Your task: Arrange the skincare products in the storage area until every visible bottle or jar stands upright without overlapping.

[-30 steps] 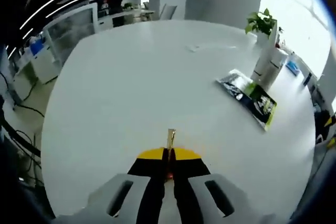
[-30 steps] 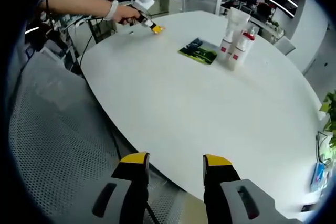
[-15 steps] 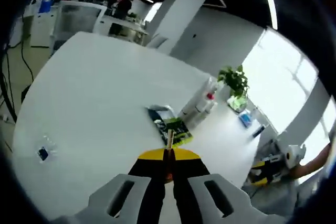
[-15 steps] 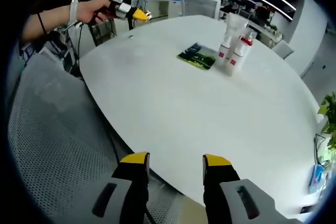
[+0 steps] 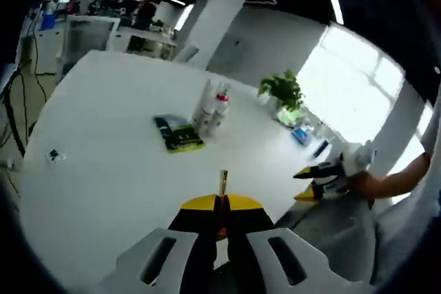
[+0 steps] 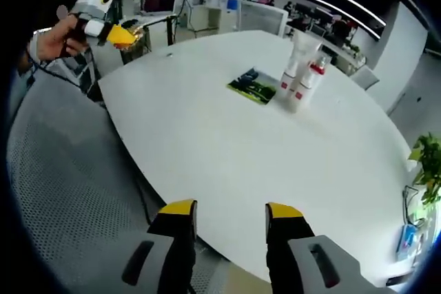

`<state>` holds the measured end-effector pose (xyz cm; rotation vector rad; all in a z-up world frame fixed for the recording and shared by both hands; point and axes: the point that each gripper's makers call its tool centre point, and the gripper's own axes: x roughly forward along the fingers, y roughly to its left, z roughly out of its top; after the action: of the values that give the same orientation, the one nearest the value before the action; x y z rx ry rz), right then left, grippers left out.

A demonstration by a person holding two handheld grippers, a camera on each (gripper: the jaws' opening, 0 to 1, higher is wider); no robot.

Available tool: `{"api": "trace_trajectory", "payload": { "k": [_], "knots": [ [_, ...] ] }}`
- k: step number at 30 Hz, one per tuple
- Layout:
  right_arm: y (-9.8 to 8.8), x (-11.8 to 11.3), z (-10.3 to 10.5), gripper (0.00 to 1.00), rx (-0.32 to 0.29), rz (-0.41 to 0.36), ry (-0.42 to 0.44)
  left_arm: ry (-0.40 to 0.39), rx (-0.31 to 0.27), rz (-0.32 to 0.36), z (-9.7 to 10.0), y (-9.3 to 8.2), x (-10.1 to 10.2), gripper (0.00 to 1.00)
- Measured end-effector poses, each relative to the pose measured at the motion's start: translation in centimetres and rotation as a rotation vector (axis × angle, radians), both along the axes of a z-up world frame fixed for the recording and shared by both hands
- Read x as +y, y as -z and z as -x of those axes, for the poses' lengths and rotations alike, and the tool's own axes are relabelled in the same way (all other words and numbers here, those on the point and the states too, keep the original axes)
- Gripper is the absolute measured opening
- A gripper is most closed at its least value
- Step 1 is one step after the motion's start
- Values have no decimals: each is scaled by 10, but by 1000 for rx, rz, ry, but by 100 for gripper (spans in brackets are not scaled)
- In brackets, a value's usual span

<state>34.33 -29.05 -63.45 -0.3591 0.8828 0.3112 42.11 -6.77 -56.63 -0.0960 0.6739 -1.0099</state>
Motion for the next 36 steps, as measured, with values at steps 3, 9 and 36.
{"api": "trace_trajectory", "payload": {
  "k": [3, 9, 36],
  "knots": [
    [0, -1, -1, 34, -6, 17, -10, 62, -89, -38, 16, 2, 2, 1],
    [-2, 1, -2, 32, -16, 46, -39, -58, -205, -31, 5, -26, 11, 1],
    [-82, 186, 8, 13, -323, -113, -611, 272, -506, -146, 54, -14, -16, 1]
  ]
}}
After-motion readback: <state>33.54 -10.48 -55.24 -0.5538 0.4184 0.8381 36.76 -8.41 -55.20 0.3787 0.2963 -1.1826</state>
